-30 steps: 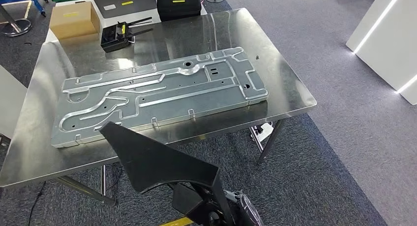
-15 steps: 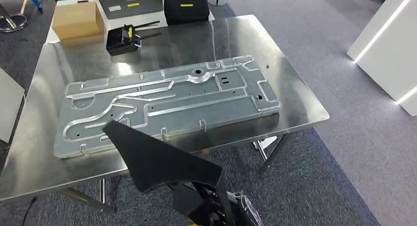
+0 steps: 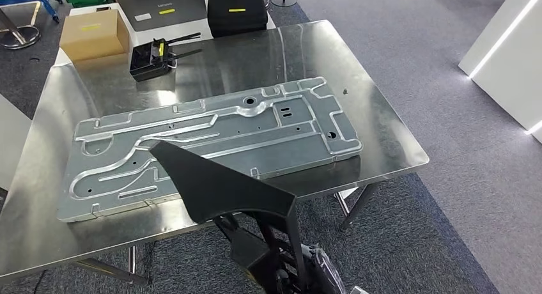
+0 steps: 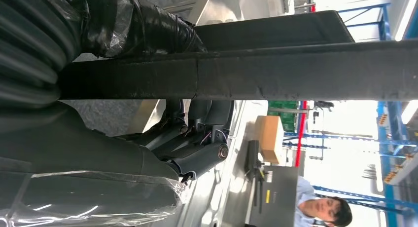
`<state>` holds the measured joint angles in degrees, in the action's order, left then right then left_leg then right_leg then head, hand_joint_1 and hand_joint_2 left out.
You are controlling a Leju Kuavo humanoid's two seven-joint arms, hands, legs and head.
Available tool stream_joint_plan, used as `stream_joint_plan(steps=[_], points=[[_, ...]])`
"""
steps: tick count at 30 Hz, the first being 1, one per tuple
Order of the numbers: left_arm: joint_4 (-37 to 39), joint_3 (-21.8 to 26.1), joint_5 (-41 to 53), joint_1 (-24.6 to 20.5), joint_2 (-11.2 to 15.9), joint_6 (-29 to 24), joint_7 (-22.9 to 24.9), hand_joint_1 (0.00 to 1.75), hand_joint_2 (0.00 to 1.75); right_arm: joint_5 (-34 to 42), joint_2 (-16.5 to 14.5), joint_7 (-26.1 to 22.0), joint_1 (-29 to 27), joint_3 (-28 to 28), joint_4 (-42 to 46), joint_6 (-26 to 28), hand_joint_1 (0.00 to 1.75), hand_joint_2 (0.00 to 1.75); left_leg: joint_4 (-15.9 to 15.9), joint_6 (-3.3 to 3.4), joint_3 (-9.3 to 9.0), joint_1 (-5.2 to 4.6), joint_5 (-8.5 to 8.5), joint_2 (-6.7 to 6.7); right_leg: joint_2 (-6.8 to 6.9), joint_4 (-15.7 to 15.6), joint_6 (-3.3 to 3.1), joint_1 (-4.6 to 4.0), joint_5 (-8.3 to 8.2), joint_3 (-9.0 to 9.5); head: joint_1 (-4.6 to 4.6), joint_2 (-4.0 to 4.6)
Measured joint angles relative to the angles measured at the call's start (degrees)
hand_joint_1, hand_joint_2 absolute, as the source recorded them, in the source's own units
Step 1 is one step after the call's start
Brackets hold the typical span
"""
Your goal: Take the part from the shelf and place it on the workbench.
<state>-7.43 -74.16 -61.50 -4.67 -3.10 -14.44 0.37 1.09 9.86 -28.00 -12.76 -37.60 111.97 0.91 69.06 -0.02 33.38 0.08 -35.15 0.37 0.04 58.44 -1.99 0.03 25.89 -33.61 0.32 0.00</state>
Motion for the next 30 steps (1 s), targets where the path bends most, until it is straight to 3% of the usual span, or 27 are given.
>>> stream_joint_plan(steps=[2, 3, 6, 8, 12, 14, 16, 17, 18, 19, 21, 23, 27, 28, 30], points=[[0.0, -0.2, 0.1, 0.0, 0.0, 0.1, 0.0, 0.0, 1.75, 0.2, 0.0, 0.3, 0.2, 0.3, -0.4, -0.1, 1.75, 1.75, 4.3, -0.54, 3.07, 0.27, -1.43, -0.01, 0.05, 0.1, -0.07, 0.02, 0.22, 0.12, 0.0, 0.0], [0.0, -0.3, 0.1, 0.1, 0.0, 0.1, 0.0, 0.0, 1.75, 0.2, 0.0, 0.5, 0.3, 0.4, -0.5, -0.2, 1.75, 1.75, 3.9, -0.74, 3.34, 0.4, -0.44, -0.02, 0.04, 0.1, -0.02, 0.06, 0.35, 0.24, 0.01, 0.0], [0.0, -0.4, 0.5, 0.1, 0.1, 0.4, -0.1, 0.0, 1.75, -0.1, -0.2, 1.3, 1.1, 0.7, -1.1, -0.9, 1.75, 1.75, -5.9, -0.66, -0.11, 0.61, 5.74, -0.11, -0.06, 0.5, 0.42, 0.15, 0.76, 0.75, 0.01, 0.0], [0.0, -0.6, 0.6, -0.1, 0.1, 0.5, -0.1, 0.0, 1.75, -0.4, -0.4, 2.1, 2.2, 1.0, -1.6, -2.0, 1.75, 1.75, -9.9, -0.02, -1.39, 0.41, 6.86, -0.19, -0.05, 0.7, 1.05, 0.07, 0.92, 0.66, 0.0, 0.0], [0.0, -1.1, 0.8, -0.3, 0.2, 0.8, -0.2, 0.0, 1.75, 0.0, -1.4, 3.6, 4.7, 2.1, -2.4, -4.5, 1.75, 1.75, -10.8, 1.57, -1.7, 0.4, 7.96, -0.2, -0.03, 1.7, 2.41, 0.15, 1.76, 0.39, -0.04, 0.0], [0.0, -1.5, 0.9, -0.3, 0.2, 1.1, -0.2, 0.0, 1.75, 1.1, -1.7, 4.4, 6.2, 2.9, -2.8, -5.3, 1.75, 1.75, -11.2, 2.14, -1.88, 0.51, 8.41, -0.28, -0.06, 6.6, 2.8, 0.32, 4.75, -1.74, -0.04, 0.0], [0.0, -1.8, 1.3, -0.4, 0.3, 1.5, -0.3, 0.0, 1.75, 3.3, -2.0, 5.9, 8.3, 3.8, -3.5, -6.3, 1.75, 1.75, -11.1, 2.31, -1.72, 0.42, 8.48, -0.34, -0.06, 13.8, 3.04, 0.38, 8.09, -5.24, -0.04, 0.0], [0.0, -1.9, 1.4, -0.4, 0.3, 1.6, -0.3, 0.0, 1.75, 4.4, -2.1, 6.8, 9.6, 4.4, -3.9, -6.7, 1.75, 1.75, -11.1, 2.32, -1.66, 0.39, 8.48, -0.36, -0.05, 16.1, 3.11, 0.42, 8.59, -6.4, -0.04, 0.0], [0.0, -2.1, 1.4, -0.5, 0.4, 1.6, -0.3, 0.0, 1.75, 5.3, -2.3, 7.6, 10.8, 5.0, -4.4, -7.1, 1.75, 1.75, -11.0, 2.31, -1.64, 0.38, 8.46, -0.36, -0.05, 16.4, 3.12, 0.48, 7.96, -6.61, -0.04, 0.0], [0.0, -2.2, 1.5, -0.5, 0.4, 1.6, -0.4, 0.0, 1.75, 6.0, -2.5, 8.2, 12.0, 5.6, -4.8, -7.3, 1.75, 1.75, -10.9, 2.28, -1.66, 0.38, 8.44, -0.3, -0.05, 14.4, 3.07, 0.55, 6.32, -5.71, -0.04, 0.0], [0.0, -2.5, 1.5, -0.6, 0.4, 1.7, -0.4, 0.0, 1.75, 6.7, -2.8, 9.0, 14.0, 6.7, -5.4, -7.5, 1.75, 1.75, -10.7, 2.07, -1.7, 0.29, 8.3, -0.14, -0.06, 6.9, 2.79, 0.63, 2.51, -2.08, -0.05, 0.0], [0.0, -2.8, 1.7, -0.7, 0.4, 1.9, -0.5, 0.0, 1.75, 7.5, -3.0, 10.0, 16.2, 7.3, -6.0, -7.5, 1.75, 1.75, -10.5, 1.57, -1.54, 0.09, 8.19, -0.04, -0.11, 1.8, 2.42, 0.46, 0.92, 0.08, -0.03, 0.0], [0.0, -3.4, 1.9, -0.9, 0.5, 2.6, -0.7, 0.0, 1.75, 10.2, -3.3, 14.0, 23.5, 8.1, -8.2, -6.6, 1.75, 1.75, -10.0, 0.2, -1.05, 0.14, 7.78, -0.1, -0.36, 0.6, 1.27, 0.48, 0.44, 0.04, -0.01, 0.0], [0.0, -3.5, 1.9, -1.0, 0.5, 2.6, -0.7, 0.0, 1.75, 10.8, -3.3, 14.9, 25.5, 8.4, -8.8, -6.3, 1.75, 1.75, -8.5, -0.07, -0.36, 0.19, 6.76, -0.11, -0.3, 0.3, 0.91, 0.6, 0.27, 0.07, -0.01, 0.0], [0.0, -3.8, 2.0, -1.2, 0.6, 2.6, -0.7, 0.0, 1.75, 11.9, -3.6, 16.2, 28.9, 8.9, -10.1, -5.9, 1.75, 1.75, -2.1, -0.43, 2.6, 0.27, 3.26, -0.11, -0.08, 0.2, 0.49, 0.59, 0.14, 0.05, 0.0, 0.0]])
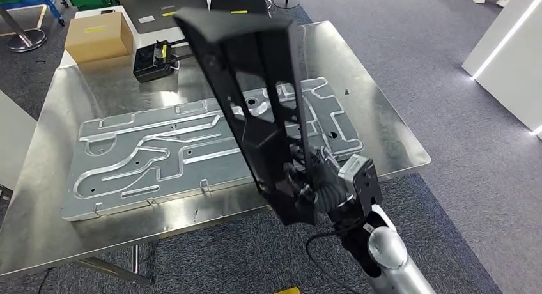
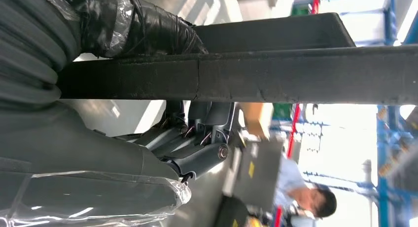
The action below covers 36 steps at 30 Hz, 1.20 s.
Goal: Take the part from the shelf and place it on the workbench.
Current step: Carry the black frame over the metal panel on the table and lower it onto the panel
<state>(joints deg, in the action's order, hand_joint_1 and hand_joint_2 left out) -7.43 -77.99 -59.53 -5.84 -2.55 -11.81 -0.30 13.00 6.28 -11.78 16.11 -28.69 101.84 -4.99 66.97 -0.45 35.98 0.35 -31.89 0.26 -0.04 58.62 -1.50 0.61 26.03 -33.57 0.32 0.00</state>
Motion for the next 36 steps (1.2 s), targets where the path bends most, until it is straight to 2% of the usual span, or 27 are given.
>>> stream_joint_plan(steps=[1, 2, 3, 4, 6, 7, 9, 12, 14, 16, 17, 18, 19, 20, 22, 23, 24, 26, 28, 30, 32, 33, 34, 35, 36], points=[[0.0, -0.2, 0.0, 0.0, 0.0, 0.0, 0.0, 0.0, 1.75, 0.3, -0.1, 0.5, 1.3, 0.2, -0.6, 0.2, 1.75, 1.75, 3.8, -0.14, 1.87, 0.02, -1.64, 0.0, 0.1, 0.0, -0.08, -0.07, 0.01, -0.06, 0.0, 0.0], [0.0, -0.4, 0.0, 0.0, 0.0, 0.1, 0.1, 0.0, 1.75, 0.5, -0.2, 1.0, 2.5, 0.3, -1.2, 0.5, 1.75, 1.75, 6.6, -0.23, 3.31, 0.03, -2.45, 0.0, 0.16, 0.1, -0.11, -0.15, 0.02, -0.09, 0.0, 0.0], [0.0, -0.6, 0.0, 0.1, 0.0, 0.1, 0.1, 0.0, 1.75, 0.7, -0.2, 1.7, 3.8, 0.3, -1.9, 1.0, 1.75, 1.75, 7.6, -0.25, 3.93, 0.04, -2.14, -0.01, 0.18, 0.1, -0.13, -0.22, 0.03, -0.12, 0.0, 0.0], [0.0, -0.7, 0.1, 0.1, 0.0, 0.2, 0.2, 0.0, 1.75, 0.9, -0.2, 2.6, 5.4, 0.3, -2.7, 1.6, 1.75, 1.75, 6.3, -0.18, 3.49, 0.05, -0.7, -0.01, 0.17, 0.2, -0.12, -0.26, 0.04, -0.12, 0.0, 0.0], [0.0, -1.0, 0.3, 0.0, 0.1, 0.5, 0.3, 0.0, 1.75, 1.6, -0.2, 4.5, 9.5, 0.4, -4.6, 3.3, 1.75, 1.75, -0.8, 0.23, 0.53, 0.03, 3.55, -0.05, 0.1, 0.4, -0.02, -0.31, 0.1, -0.15, 0.0, 0.0], [0.0, -1.2, 0.4, -0.1, 0.1, 0.6, 0.3, 0.0, 1.75, 2.0, -0.2, 5.5, 12.0, 0.5, -5.7, 4.3, 1.75, 1.75, -4.3, 0.48, -0.99, -0.06, 5.01, -0.06, 0.04, 0.6, 0.13, -0.41, 0.17, -0.29, 0.0, 0.0], [0.0, -1.7, 0.4, -0.2, 0.2, 0.8, 0.4, 0.0, 1.75, 2.0, -0.2, 7.3, 17.2, 0.7, -8.2, 6.3, 1.75, 1.75, -7.8, 0.97, -2.23, -0.26, 5.98, -0.06, -0.04, 0.9, 0.64, -0.53, 0.14, -0.69, -0.02, 0.0], [0.0, -2.4, 0.5, -0.4, 0.1, 1.0, 0.5, 0.0, 1.75, -0.7, -0.2, 10.0, 24.6, 0.9, -12.4, 9.7, 1.75, 1.75, -8.5, 1.87, -2.26, -0.24, 6.43, 0.0, -0.04, 1.1, 1.59, -0.46, 0.21, -1.1, -0.03, 0.0], [0.0, -2.7, 0.6, -0.5, 0.1, 1.0, 0.7, 0.0, 1.75, -6.0, -0.2, 11.6, 29.0, 0.9, -15.3, 12.9, 1.75, 1.75, -9.1, 2.46, -2.44, -0.05, 6.84, -0.05, -0.02, 4.3, 2.05, -0.4, 2.14, -2.61, -0.04, 0.0], [0.0, -3.3, 0.9, -0.6, 0.1, 1.1, 0.9, 0.0, 1.75, -15.4, -0.2, 13.2, 32.8, 0.4, -18.3, 17.5, 1.75, 1.75, -9.2, 2.69, -2.43, -0.07, 6.91, -0.06, -0.01, 11.4, 2.35, -0.24, 5.39, -6.08, -0.05, 0.0], [0.0, -3.6, 1.0, -0.6, 0.1, 1.1, 1.0, 0.0, 1.75, -21.1, -0.3, 14.1, 34.4, -0.2, -19.9, 19.9, 1.75, 1.75, -9.2, 2.74, -2.43, -0.06, 6.87, -0.03, 0.0, 14.6, 2.5, -0.15, 6.38, -7.78, -0.04, 0.0], [0.0, -3.8, 1.1, -0.6, 0.1, 1.1, 1.2, 0.0, 1.75, -27.3, -0.3, 15.2, 35.6, -1.0, -21.3, 22.1, 1.75, 1.75, -9.1, 2.74, -2.45, -0.04, 6.8, 0.02, 0.0, 16.3, 2.61, -0.04, 6.33, -8.76, -0.04, 0.0], [0.0, -4.0, 1.1, -0.6, 0.0, 1.1, 1.3, 0.0, 1.75, -33.6, -0.3, 16.2, 36.7, -1.9, -22.7, 24.0, 1.75, 1.75, -9.0, 2.69, -2.51, 0.0, 6.68, 0.08, 0.01, 15.7, 2.66, 0.08, 5.14, -8.71, -0.05, 0.0], [0.0, -4.3, 1.2, -0.6, 0.0, 1.1, 1.4, 0.0, 1.75, -39.4, -0.4, 17.2, 37.6, -2.8, -23.9, 25.6, 1.75, 1.75, -8.8, 2.55, -2.59, 0.05, 6.51, 0.15, 0.02, 13.1, 2.67, 0.2, 3.11, -7.69, -0.04, 0.0], [0.0, -4.8, 1.4, -0.7, -0.1, 1.1, 1.5, 0.0, 1.75, -49.9, -0.9, 18.7, 38.8, -4.3, -26.2, 27.5, 1.75, 1.75, -8.4, 2.06, -2.65, 0.06, 6.05, 0.2, 0.01, 5.6, 2.56, 0.23, -0.54, -4.54, -0.06, 0.0], [0.0, -5.1, 1.5, -0.7, -0.1, 1.1, 1.6, 0.0, 1.75, -54.4, -1.4, 19.2, 39.1, -4.8, -27.1, 27.9, 1.75, 1.75, -8.3, 1.78, -2.56, 0.01, 5.9, 0.2, -0.03, 3.0, 2.36, 0.18, -1.34, -3.45, -0.04, 0.0], [0.0, -5.3, 1.5, -0.8, -0.1, 1.1, 1.7, 0.0, 1.75, -59.1, -2.0, 19.8, 39.1, -5.2, -28.1, 28.3, 1.75, 1.75, -8.3, 1.48, -2.45, -0.05, 5.83, 0.18, -0.08, 1.7, 2.14, 0.06, -1.43, -2.94, -0.03, 0.0], [0.0, -5.7, 1.5, -1.0, -0.1, 1.1, 1.8, 0.0, 1.75, -68.1, -3.2, 20.4, 38.8, -5.9, -30.1, 28.6, 1.75, 1.75, -8.4, 0.89, -2.38, -0.04, 5.88, 0.16, -0.15, 1.3, 1.43, -0.15, -1.22, -2.82, 0.0, 0.0], [0.0, -6.2, 1.3, -1.1, -0.2, 1.0, 1.9, 0.0, 1.75, -75.1, -4.6, 20.5, 38.1, -6.1, -32.0, 28.8, 1.75, 1.75, -7.4, 0.27, -2.08, 0.12, 5.04, 0.12, -0.09, 0.9, 0.63, -0.13, -1.3, -2.56, 0.0, 0.0], [0.0, -6.6, 1.0, -1.1, -0.2, 0.9, 1.9, 0.0, 1.75, -79.4, -6.3, 20.5, 37.4, -6.1, -33.7, 29.2, 1.75, 1.75, -2.5, -0.15, 0.18, 0.23, 2.36, 0.08, -0.03, 0.6, -0.05, -0.07, -1.32, -2.29, 0.01, 0.0], [0.0, -6.8, 0.7, -1.1, -0.2, 0.9, 1.9, 0.0, 1.75, -82.5, -7.8, 20.5, 36.4, -6.1, -35.6, 29.7, 1.75, 1.75, 4.7, -0.32, 3.99, 0.24, -0.37, 0.07, -0.03, 0.6, -0.41, -0.3, -1.21, -2.24, 0.02, 0.0], [0.0, -7.0, 0.6, -1.1, -0.2, 0.9, 2.0, 0.0, 1.75, -83.8, -8.4, 20.5, 35.7, -6.1, -36.6, 29.8, 1.75, 1.75, 6.8, -0.3, 5.31, 0.24, -0.61, 0.07, -0.02, 0.6, -0.5, -0.46, -1.15, -2.18, 0.02, 0.0], [0.0, -7.1, 0.5, -1.1, -0.2, 0.9, 2.0, 0.0, 1.75, -85.0, -9.0, 20.5, 34.9, -6.1, -37.5, 29.9, 1.75, 1.75, 7.0, -0.19, 5.7, 0.23, 0.18, 0.07, -0.03, 0.6, -0.57, -0.62, -1.1, -2.13, 0.02, 0.0], [0.0, -7.3, 0.4, -1.1, -0.2, 0.9, 2.0, 0.0, 1.75, -85.9, -9.5, 20.5, 34.3, -6.1, -38.3, 29.9, 1.75, 1.75, 4.9, 0.03, 5.01, 0.21, 1.93, 0.07, -0.05, 0.6, -0.61, -0.76, -1.05, -2.05, 0.02, 0.0], [0.0, -7.5, 0.4, -1.1, -0.2, 0.9, 2.0, 0.0, 1.75, -86.6, -10.0, 20.5, 33.8, -6.1, -39.0, 30.0, 1.75, 1.75, 1.3, 0.35, 3.46, 0.17, 4.16, 0.07, -0.08, 0.7, -0.62, -0.87, -0.99, -1.97, 0.02, 0.0]])
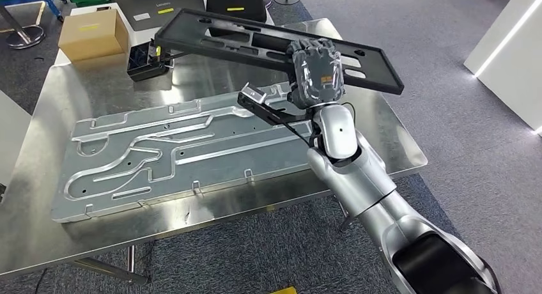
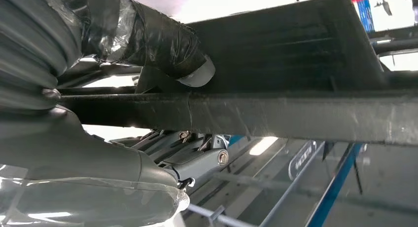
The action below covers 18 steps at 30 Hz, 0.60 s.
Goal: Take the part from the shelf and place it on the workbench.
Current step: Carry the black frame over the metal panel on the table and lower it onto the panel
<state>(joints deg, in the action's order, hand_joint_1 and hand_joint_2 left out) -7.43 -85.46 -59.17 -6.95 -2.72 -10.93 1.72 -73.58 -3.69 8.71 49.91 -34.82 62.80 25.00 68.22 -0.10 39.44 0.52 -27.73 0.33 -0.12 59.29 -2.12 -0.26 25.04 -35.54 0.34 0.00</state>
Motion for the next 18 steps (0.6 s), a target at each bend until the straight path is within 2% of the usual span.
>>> stream_joint_plan(steps=[2, 3, 5, 7, 9, 11, 12, 13, 14, 16, 18], points=[[0.0, -0.3, -0.1, 0.0, 0.0, 0.0, 0.1, 0.0, 1.75, -0.9, -0.9, -0.1, -0.5, 0.0, -1.4, 0.4, 1.75, 1.75, -6.9, 0.68, -3.14, -0.28, 2.73, 0.0, -0.08, 0.1, 0.18, -0.21, 0.12, 0.0, -0.01, 0.0], [0.0, -0.4, -0.2, -0.1, 0.0, 0.0, 0.1, 0.0, 1.75, -1.2, -1.2, -0.1, -0.8, 0.0, -2.0, 0.7, 1.75, 1.75, -8.7, 0.91, -3.97, -0.46, 3.11, 0.01, -0.08, 0.1, 0.37, -0.24, 0.15, -0.06, -0.02, 0.0], [0.0, -0.4, -0.5, -0.1, 0.1, -0.1, 0.3, 0.0, 1.75, -1.9, -2.0, -0.4, -1.6, 0.0, -3.1, 1.4, 1.75, 1.75, -9.7, 1.16, -4.37, -0.67, 3.04, 0.05, -0.05, 0.1, 0.91, -0.18, 0.14, -0.08, -0.02, 0.0], [0.0, -0.4, -0.9, -0.1, 0.1, -0.1, 0.5, 0.0, 1.75, -2.4, -2.9, -0.9, -2.7, 0.0, -4.2, 2.2, 1.75, 1.75, -10.4, 1.55, -4.8, -0.38, 3.37, -0.01, -0.02, 0.7, 1.5, -0.12, 0.74, -0.27, -0.03, 0.0], [0.0, -0.4, -1.3, -0.1, 0.1, -0.1, 0.5, 0.0, 1.75, -2.8, -3.8, -1.4, -3.5, 0.0, -5.5, 3.4, 1.75, 1.75, -10.9, 1.97, -5.15, -0.06, 3.66, -0.11, -0.03, 5.0, 2.06, 0.04, 3.35, -2.28, -0.05, 0.0], [0.0, -0.4, -1.7, -0.1, 0.2, -0.1, 0.6, 0.0, 1.75, -3.3, -4.8, -1.7, -4.2, 0.0, -7.2, 4.7, 1.75, 1.75, -10.9, 2.15, -5.16, -0.06, 3.63, -0.14, -0.03, 12.3, 2.53, 0.4, 6.61, -5.84, -0.06, 0.0], [0.0, -0.4, -1.8, -0.1, 0.3, -0.1, 0.6, 0.0, 1.75, -3.5, -5.4, -1.8, -4.6, 0.0, -8.1, 5.1, 1.75, 1.75, -10.9, 2.13, -5.17, -0.04, 3.57, -0.12, -0.01, 14.8, 2.73, 0.63, 7.24, -7.16, -0.07, 0.0], [0.0, -0.4, -1.9, -0.1, 0.3, -0.1, 0.7, 0.0, 1.75, -3.6, -5.8, -1.9, -4.9, 0.0, -8.9, 5.3, 1.75, 1.75, -10.8, 2.05, -5.16, 0.01, 3.47, -0.08, 0.02, 15.4, 2.9, 0.85, 6.77, -7.57, -0.06, 0.0], [0.0, -0.4, -2.0, -0.1, 0.3, 0.0, 0.8, 0.0, 1.75, -3.5, -6.3, -1.9, -5.2, 0.0, -9.6, 5.4, 1.75, 1.75, -10.6, 1.91, -5.16, 0.08, 3.32, -0.03, 0.05, 13.8, 3.02, 1.07, 5.32, -6.89, -0.07, 0.0], [0.0, -0.4, -2.2, 0.0, 0.3, 0.0, 1.1, 0.0, 1.75, -3.4, -7.4, -2.2, -5.2, 0.0, -11.0, 5.8, 1.75, 1.75, -10.0, 1.42, -5.09, 0.18, 2.84, 0.07, 0.11, 6.8, 3.11, 1.39, 1.8, -3.44, -0.07, 0.0], [0.0, -0.4, -2.3, 0.0, 0.4, 0.0, 1.2, 0.0, 1.75, -3.4, -8.6, -2.5, -5.2, 0.0, -12.3, 6.6, 1.75, 1.75, -9.4, 0.77, -4.9, 0.04, 2.41, 0.08, 0.03, 1.9, 2.72, 1.29, 0.46, -1.11, -0.04, 0.0]])
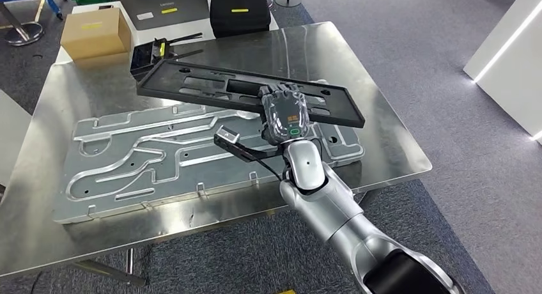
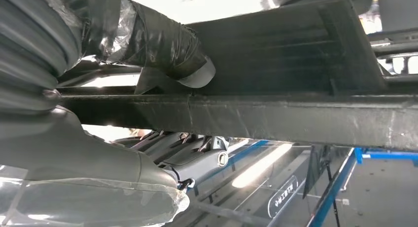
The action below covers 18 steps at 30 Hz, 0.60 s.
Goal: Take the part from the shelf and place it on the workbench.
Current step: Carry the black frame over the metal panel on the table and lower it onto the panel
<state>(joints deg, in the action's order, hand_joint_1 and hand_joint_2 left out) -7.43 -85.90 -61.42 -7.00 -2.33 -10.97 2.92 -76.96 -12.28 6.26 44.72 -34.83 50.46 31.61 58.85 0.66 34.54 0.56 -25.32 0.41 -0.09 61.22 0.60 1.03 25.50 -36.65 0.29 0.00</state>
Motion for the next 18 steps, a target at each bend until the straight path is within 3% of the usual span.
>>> stream_joint_plan(steps=[3, 5, 8, 9, 10, 11, 14, 16, 18], points=[[0.0, 0.0, 0.3, -0.1, 0.1, 0.0, -0.1, 0.0, 1.75, -0.1, -1.6, -0.1, -0.2, 0.0, -2.4, 1.0, 1.75, 1.75, -0.1, -0.99, 0.04, 0.15, -0.12, -0.03, -0.15, -0.9, -1.18, -0.38, 0.01, 0.35, 0.0, 0.0], [0.0, -0.1, 0.7, -0.1, 0.1, 0.0, -0.2, 0.0, 1.75, -0.2, -2.2, 0.1, -0.3, 0.0, -3.7, 1.2, 1.75, 1.75, 1.5, -1.51, 0.63, 0.34, -1.35, -0.07, -0.07, -1.4, -2.0, -0.31, -0.19, 0.64, 0.01, 0.0], [0.0, -0.4, 1.3, 0.0, 0.1, 0.0, -0.5, 0.0, 1.75, -0.3, -2.6, 0.4, -0.6, 0.0, -5.1, 1.6, 1.75, 1.75, 11.2, -1.91, 5.12, 0.41, -6.16, -0.09, 0.07, -1.6, -2.66, -0.46, -0.18, 0.82, 0.01, 0.0], [0.0, -0.5, 1.4, 0.0, 0.1, 0.0, -0.6, 0.0, 1.75, -0.3, -2.6, 0.4, -0.8, 0.0, -5.6, 1.6, 1.75, 1.75, 14.2, -1.97, 6.66, 0.41, -7.14, -0.09, 0.07, -1.6, -2.73, -0.59, -0.14, 0.84, 0.0, 0.0], [0.0, -0.5, 1.5, 0.0, 0.1, 0.0, -0.7, 0.0, 1.75, -0.3, -2.6, 0.4, -1.1, 0.0, -6.0, 1.6, 1.75, 1.75, 15.5, -1.97, 7.39, 0.41, -7.06, -0.1, 0.05, -1.6, -2.79, -0.7, -0.1, 0.85, 0.0, 0.0], [0.0, -0.5, 1.5, 0.0, 0.1, 0.0, -0.7, 0.0, 1.75, -0.3, -2.6, 0.5, -1.3, 0.0, -6.3, 1.6, 1.75, 1.75, 14.6, -1.88, 7.07, 0.41, -5.92, -0.1, 0.0, -1.5, -2.81, -0.79, -0.07, 0.87, 0.01, 0.0], [0.0, -0.5, 1.6, 0.0, 0.1, 0.0, -0.7, 0.0, 1.75, -0.3, -2.6, 0.5, -1.4, 0.0, -7.0, 1.6, 1.75, 1.75, 4.0, -1.19, 2.2, 0.23, -0.78, -0.09, -0.22, -1.3, -2.58, -0.97, 0.11, 0.92, 0.01, 0.0], [0.0, -0.5, 1.7, -0.1, 0.1, 0.0, -0.8, 0.0, 1.75, -0.3, -2.6, 0.5, -1.4, 0.0, -7.4, 1.6, 1.75, 1.75, 0.3, -0.79, 0.47, -0.06, 0.02, -0.05, -0.28, -1.3, -2.12, -1.07, 0.13, 0.77, 0.01, 0.0], [0.0, -0.6, 1.7, -0.1, 0.0, 0.0, -0.8, 0.0, 1.75, -0.6, -2.7, 0.5, -1.4, 0.0, -7.9, 1.5, 1.75, 1.75, 0.0, -0.4, 0.33, -0.11, 0.1, 0.0, -0.29, -1.4, -1.52, -1.08, 0.07, 0.78, 0.0, 0.0]])
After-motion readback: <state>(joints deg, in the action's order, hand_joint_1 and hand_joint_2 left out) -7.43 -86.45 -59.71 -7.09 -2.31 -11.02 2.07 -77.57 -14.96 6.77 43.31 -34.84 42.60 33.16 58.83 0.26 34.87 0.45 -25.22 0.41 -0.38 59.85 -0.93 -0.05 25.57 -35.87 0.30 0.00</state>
